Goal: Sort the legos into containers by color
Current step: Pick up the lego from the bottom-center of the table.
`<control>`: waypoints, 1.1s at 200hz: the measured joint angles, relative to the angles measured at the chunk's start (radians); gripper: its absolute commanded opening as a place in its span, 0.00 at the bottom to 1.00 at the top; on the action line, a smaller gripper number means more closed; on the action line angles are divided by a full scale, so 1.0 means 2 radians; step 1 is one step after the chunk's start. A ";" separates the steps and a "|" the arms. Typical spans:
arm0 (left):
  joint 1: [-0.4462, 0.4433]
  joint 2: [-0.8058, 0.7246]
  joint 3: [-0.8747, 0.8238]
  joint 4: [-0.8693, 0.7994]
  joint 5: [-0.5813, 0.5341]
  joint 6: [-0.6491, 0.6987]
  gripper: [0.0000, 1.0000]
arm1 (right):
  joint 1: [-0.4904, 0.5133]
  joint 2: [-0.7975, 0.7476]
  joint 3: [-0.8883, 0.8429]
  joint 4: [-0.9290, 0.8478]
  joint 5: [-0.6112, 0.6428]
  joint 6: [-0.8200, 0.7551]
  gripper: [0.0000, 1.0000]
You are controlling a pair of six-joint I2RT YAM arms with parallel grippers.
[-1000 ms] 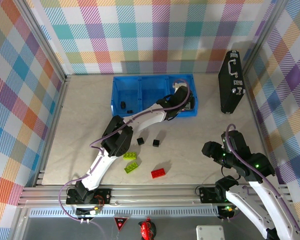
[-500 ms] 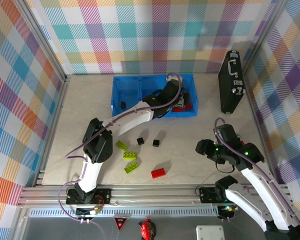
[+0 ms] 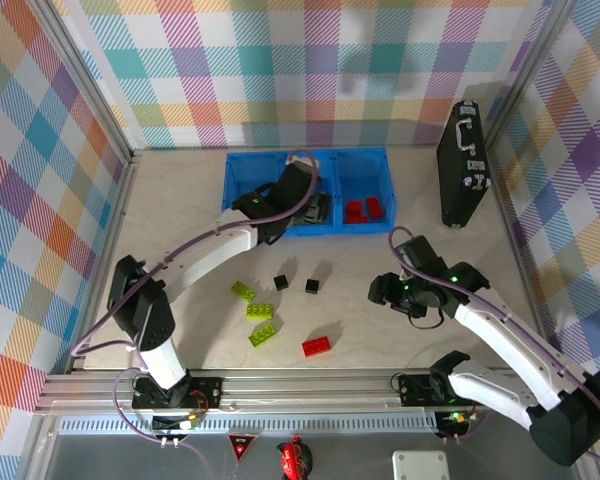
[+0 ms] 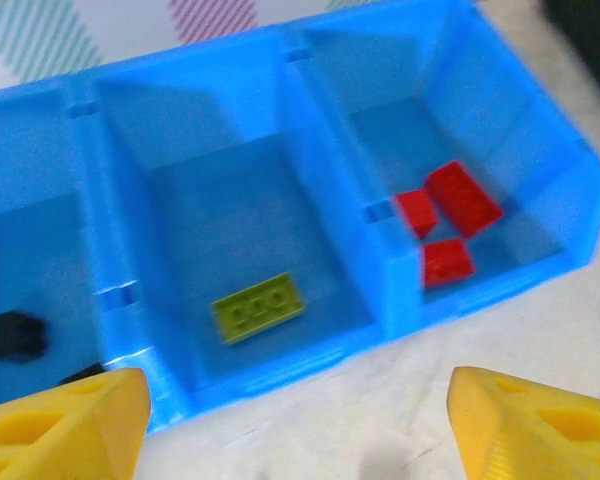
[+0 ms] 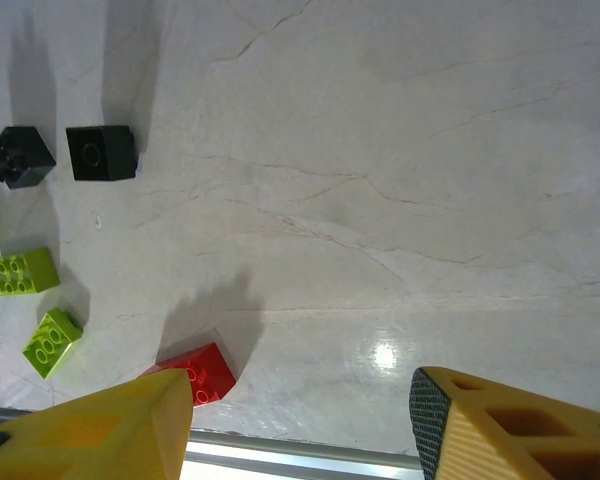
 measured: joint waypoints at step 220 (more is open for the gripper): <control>0.258 -0.168 -0.183 -0.167 0.154 0.001 0.87 | 0.268 0.299 0.149 -0.009 0.064 0.043 0.68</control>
